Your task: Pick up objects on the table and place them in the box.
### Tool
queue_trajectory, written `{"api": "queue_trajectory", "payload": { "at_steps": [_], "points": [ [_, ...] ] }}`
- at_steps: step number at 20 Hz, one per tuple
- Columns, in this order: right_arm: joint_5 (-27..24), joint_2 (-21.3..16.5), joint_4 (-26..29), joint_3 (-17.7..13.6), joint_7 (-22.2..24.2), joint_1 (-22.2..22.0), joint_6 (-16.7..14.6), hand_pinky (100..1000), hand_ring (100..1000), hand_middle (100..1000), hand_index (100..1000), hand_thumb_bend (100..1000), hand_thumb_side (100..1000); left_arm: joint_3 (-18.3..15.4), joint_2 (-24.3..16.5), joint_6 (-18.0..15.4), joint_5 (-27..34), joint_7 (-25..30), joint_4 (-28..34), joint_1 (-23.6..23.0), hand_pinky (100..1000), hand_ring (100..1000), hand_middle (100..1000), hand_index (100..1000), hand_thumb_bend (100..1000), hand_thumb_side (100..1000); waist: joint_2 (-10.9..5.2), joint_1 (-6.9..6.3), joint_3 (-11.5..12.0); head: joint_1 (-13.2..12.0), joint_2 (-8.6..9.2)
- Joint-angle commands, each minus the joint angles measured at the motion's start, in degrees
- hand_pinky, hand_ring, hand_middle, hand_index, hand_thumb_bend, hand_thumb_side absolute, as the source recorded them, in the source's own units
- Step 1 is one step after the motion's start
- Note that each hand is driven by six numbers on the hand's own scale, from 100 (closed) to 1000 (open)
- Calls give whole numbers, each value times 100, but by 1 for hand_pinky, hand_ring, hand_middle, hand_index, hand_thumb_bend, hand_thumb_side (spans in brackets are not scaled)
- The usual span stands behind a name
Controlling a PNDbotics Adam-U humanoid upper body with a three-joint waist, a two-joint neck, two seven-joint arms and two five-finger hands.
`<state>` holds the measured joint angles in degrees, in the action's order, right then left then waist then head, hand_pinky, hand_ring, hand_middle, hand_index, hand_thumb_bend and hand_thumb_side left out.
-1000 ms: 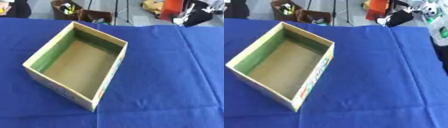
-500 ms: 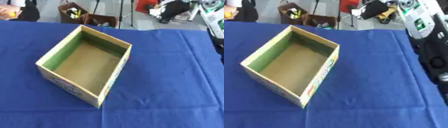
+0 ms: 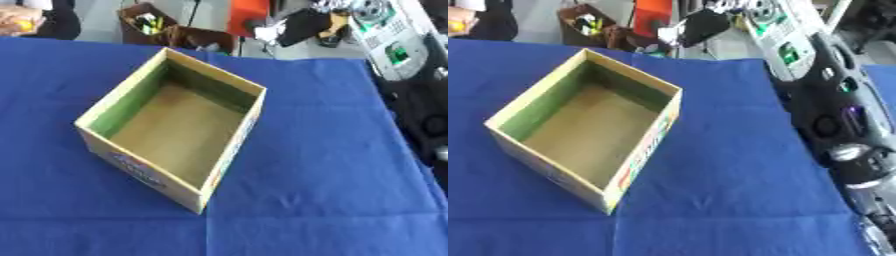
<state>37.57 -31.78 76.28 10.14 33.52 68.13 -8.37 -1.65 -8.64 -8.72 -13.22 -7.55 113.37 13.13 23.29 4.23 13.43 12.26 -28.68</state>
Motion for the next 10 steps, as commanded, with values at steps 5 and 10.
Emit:
{"api": "queue_trajectory", "payload": {
  "at_steps": [5,10],
  "points": [
    [36,309,-57,110,121,69,-16,588,546,203,239,100,484,-8,-96,-16,55,-35,122,96,329,558,624,812,100,883,-131,2,83,123,-108],
    [-92,389,-80,234,239,-64,-2,586,545,205,241,100,483,-8,-77,-11,58,-58,122,150,329,558,624,812,100,883,-92,34,146,35,-155]
  ]
}}
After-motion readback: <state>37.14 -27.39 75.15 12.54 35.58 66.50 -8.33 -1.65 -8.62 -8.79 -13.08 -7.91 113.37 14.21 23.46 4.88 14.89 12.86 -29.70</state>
